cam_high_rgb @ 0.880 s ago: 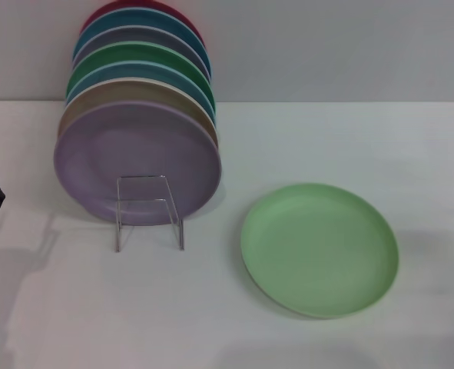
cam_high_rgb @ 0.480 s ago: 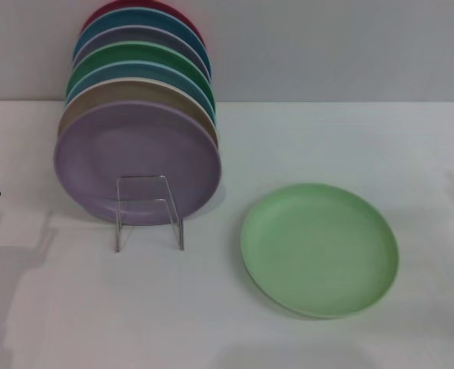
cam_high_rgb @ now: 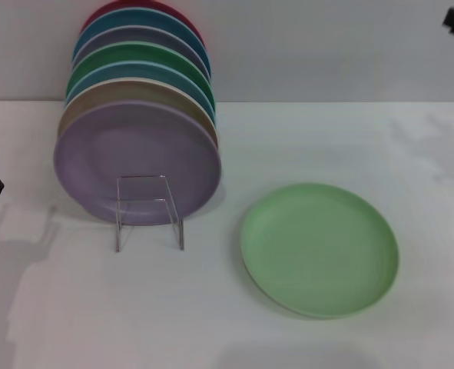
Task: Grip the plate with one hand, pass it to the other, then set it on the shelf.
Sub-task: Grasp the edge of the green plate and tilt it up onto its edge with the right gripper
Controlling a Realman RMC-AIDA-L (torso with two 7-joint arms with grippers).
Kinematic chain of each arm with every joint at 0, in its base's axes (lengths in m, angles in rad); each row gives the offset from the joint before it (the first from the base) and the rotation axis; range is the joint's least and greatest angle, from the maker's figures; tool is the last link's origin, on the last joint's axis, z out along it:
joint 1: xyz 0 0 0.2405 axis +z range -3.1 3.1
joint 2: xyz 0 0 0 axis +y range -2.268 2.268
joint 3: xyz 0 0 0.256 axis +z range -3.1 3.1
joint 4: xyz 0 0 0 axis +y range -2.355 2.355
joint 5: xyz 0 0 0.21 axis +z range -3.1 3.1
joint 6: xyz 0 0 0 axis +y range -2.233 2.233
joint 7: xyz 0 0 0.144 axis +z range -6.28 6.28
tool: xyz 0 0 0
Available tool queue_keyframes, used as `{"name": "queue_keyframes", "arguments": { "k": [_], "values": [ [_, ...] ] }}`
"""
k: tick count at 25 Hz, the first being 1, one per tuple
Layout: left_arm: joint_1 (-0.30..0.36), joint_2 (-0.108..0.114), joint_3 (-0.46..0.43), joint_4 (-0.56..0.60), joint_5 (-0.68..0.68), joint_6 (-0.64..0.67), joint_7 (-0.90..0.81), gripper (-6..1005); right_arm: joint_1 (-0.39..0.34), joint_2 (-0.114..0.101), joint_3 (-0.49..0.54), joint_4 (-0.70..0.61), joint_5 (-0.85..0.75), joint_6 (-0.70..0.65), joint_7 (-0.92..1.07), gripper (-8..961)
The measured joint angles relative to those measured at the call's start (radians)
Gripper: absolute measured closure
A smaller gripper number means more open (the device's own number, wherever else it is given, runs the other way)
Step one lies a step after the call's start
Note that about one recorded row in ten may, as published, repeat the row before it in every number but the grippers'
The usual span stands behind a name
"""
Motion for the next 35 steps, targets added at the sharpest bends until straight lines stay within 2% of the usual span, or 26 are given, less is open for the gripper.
{"name": "queue_keyframes", "arguments": {
  "k": [1, 4, 5, 6, 7, 10, 15, 21, 25, 35],
  "values": [
    [0.0, 0.0, 0.0, 0.0, 0.0, 0.0, 0.0, 215, 0.0, 0.0, 0.0, 0.0, 0.0, 0.0, 0.0, 163],
    [-0.012, 0.001, 0.0, 0.005, 0.0, 0.0, 0.0, 215, 0.045, -0.002, 0.009, 0.033, -0.258, 0.196, 0.249, 163],
    [-0.017, 0.002, -0.003, 0.006, 0.0, 0.0, 0.0, 214, 0.065, -0.007, 0.026, 0.021, -0.341, 0.325, 0.33, 163],
    [-0.017, 0.002, -0.003, 0.006, 0.0, 0.0, 0.0, 214, 0.073, -0.009, 0.037, 0.013, -0.352, 0.389, 0.342, 163],
    [-0.019, 0.002, -0.007, 0.006, 0.0, -0.001, 0.0, 214, 0.073, -0.009, 0.037, 0.013, -0.352, 0.389, 0.342, 163],
    [-0.027, 0.002, -0.023, 0.007, 0.0, -0.009, 0.0, 214, 0.094, -0.014, 0.068, -0.001, -0.375, 0.56, 0.377, 164],
    [-0.034, 0.002, -0.026, 0.007, 0.0, -0.015, 0.0, 214, 0.12, -0.018, 0.075, -0.01, -0.407, 0.66, 0.407, 163],
    [-0.039, 0.002, -0.028, 0.007, -0.001, -0.022, 0.0, 215, 0.145, -0.018, 0.078, -0.077, -0.435, 0.682, 0.406, 163],
    [-0.034, 0.002, -0.028, 0.005, -0.002, -0.024, 0.0, 215, 0.194, -0.018, 0.082, -0.206, -0.444, 0.664, 0.378, 163],
    [-0.032, 0.002, -0.032, 0.007, -0.002, -0.024, 0.0, 214, 0.26, -0.018, 0.078, -0.316, -0.48, 0.638, 0.356, 164]
  ]
}}
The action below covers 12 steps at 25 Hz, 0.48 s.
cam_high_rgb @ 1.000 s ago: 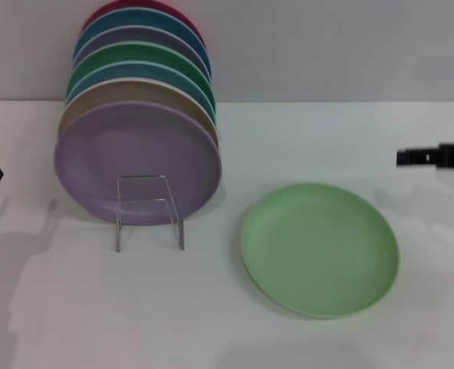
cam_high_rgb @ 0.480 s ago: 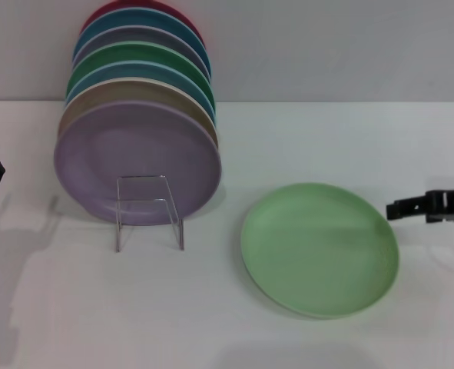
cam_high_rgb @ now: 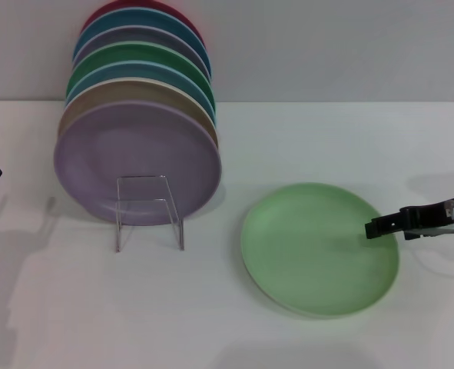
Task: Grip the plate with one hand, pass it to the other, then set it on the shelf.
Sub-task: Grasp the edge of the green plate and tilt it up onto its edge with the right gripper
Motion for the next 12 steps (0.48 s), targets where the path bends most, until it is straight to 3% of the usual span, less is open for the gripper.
{"name": "queue_keyframes", "arguments": {
  "k": [12],
  "values": [
    [-0.002, 0.0, 0.0, 0.0, 0.0, 0.0, 0.0, 214, 0.011, 0.005, -0.001, -0.025, -0.013, -0.003, 0.003, 164]
  ]
}}
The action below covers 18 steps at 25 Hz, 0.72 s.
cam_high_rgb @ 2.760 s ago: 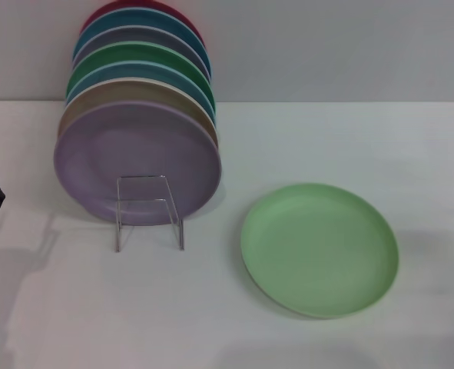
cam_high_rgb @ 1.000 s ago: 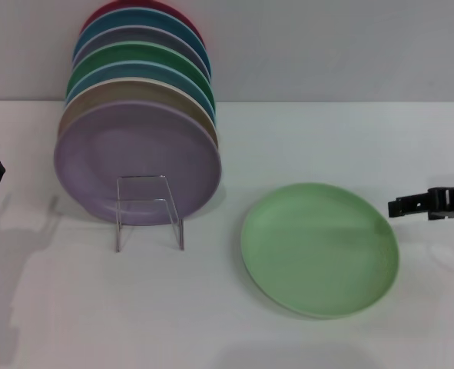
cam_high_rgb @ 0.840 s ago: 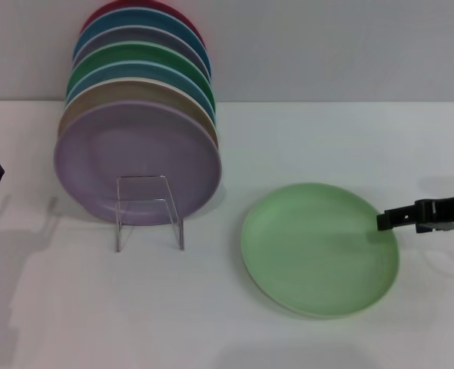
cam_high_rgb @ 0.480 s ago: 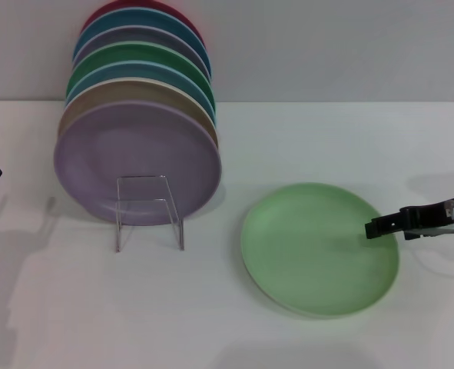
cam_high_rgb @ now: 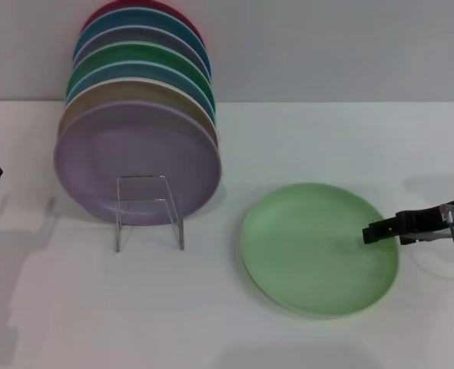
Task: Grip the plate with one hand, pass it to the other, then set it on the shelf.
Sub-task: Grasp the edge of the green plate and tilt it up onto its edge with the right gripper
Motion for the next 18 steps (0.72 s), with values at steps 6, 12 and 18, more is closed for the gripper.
{"name": "queue_keyframes", "arguments": {
  "k": [6, 12, 18],
  "values": [
    [-0.002, 0.0, 0.0, 0.0, 0.0, 0.0, 0.0, 215, 0.023, 0.002, -0.001, -0.033, -0.011, -0.002, 0.0, 288],
    [-0.003, 0.0, 0.0, 0.0, 0.002, 0.002, 0.0, 214, 0.028, 0.003, -0.001, -0.027, -0.011, 0.004, -0.008, 460],
    [-0.005, 0.0, 0.0, 0.0, 0.005, 0.002, 0.0, 214, 0.03, 0.002, -0.004, -0.033, -0.013, 0.008, -0.014, 678]
  ]
}}
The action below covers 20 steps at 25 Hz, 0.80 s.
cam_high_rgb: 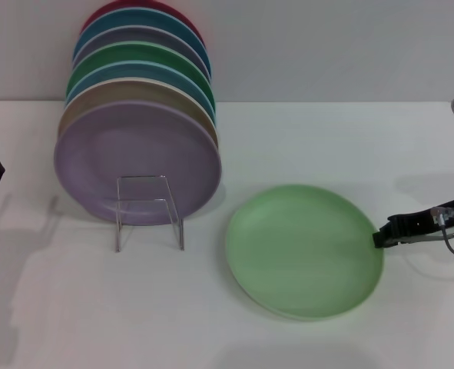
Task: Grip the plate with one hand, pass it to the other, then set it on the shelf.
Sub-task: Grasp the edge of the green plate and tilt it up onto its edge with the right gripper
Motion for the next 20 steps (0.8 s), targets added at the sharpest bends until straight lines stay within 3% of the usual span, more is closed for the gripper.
{"name": "queue_keyframes", "arguments": {
  "k": [7, 20],
  "values": [
    [-0.002, 0.0, 0.0, 0.0, 0.0, 0.0, 0.0, 214, 0.005, -0.003, -0.001, -0.006, -0.007, 0.012, -0.002, 942],
    [-0.001, 0.0, 0.005, -0.011, 0.003, 0.007, 0.0, 215, -0.015, -0.004, 0.009, 0.073, -0.007, 0.026, -0.017, 954]
  ]
}}
